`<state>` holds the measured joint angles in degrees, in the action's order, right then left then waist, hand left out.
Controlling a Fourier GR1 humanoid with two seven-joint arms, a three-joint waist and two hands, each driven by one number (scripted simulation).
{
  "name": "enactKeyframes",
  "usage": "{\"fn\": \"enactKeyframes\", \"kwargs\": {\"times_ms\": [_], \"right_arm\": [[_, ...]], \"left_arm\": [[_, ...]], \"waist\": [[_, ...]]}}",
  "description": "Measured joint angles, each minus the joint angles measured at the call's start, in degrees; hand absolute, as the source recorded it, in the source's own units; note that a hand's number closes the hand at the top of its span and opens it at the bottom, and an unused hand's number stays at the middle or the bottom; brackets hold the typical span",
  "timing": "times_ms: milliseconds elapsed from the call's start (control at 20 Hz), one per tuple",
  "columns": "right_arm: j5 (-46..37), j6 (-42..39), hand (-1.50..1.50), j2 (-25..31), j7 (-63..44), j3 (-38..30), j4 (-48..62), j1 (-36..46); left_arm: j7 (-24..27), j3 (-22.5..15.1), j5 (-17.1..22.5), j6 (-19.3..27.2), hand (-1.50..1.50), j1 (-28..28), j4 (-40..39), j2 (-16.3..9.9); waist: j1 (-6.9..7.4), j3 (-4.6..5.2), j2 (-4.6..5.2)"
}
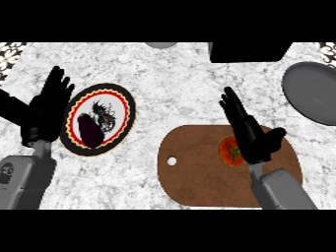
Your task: Pick the tomato from the cutting board and place it in the pan
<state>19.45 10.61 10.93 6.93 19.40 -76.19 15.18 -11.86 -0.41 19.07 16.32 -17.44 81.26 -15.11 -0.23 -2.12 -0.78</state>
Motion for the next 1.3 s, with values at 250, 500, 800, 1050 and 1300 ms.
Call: {"fn": "enactKeyframes", "kwargs": {"times_ms": [250, 500, 800, 1050, 1300], "right_arm": [[2.5, -12.5, 1.50, 4.5, 6.6, -0.5, -5.2, 3.1], [-0.5, -19.0, -1.50, 14.9, 17.1, -6.0, -5.6, 1.0], [-5.4, -28.8, -1.50, 25.3, 36.2, -11.5, -1.0, -6.4], [-12.5, -27.9, -1.50, 29.3, 39.9, -12.9, 1.0, -5.2], [-19.2, -27.1, -1.50, 31.4, 35.0, -10.8, -3.7, -3.1]], "left_arm": [[4.9, -4.1, -3.3, -2.2, 0.00, 1.9, 3.0, 0.7], [11.6, -9.5, -6.1, -5.4, 0.00, 6.3, 5.1, 2.2], [16.2, -12.9, -8.4, -6.8, 0.00, 11.1, 7.1, 3.3], [17.5, -13.7, -9.6, -7.5, 0.00, 13.7, 9.0, 3.5], [19.5, -14.6, -11.1, -7.2, 0.00, 14.2, 7.6, 5.2]], "waist": [[0.32, 1.41, 0.24], [-0.48, 1.91, 0.35], [-0.18, 1.98, 0.68], [0.32, 2.06, 0.74], [0.26, 2.14, 0.72]]}}
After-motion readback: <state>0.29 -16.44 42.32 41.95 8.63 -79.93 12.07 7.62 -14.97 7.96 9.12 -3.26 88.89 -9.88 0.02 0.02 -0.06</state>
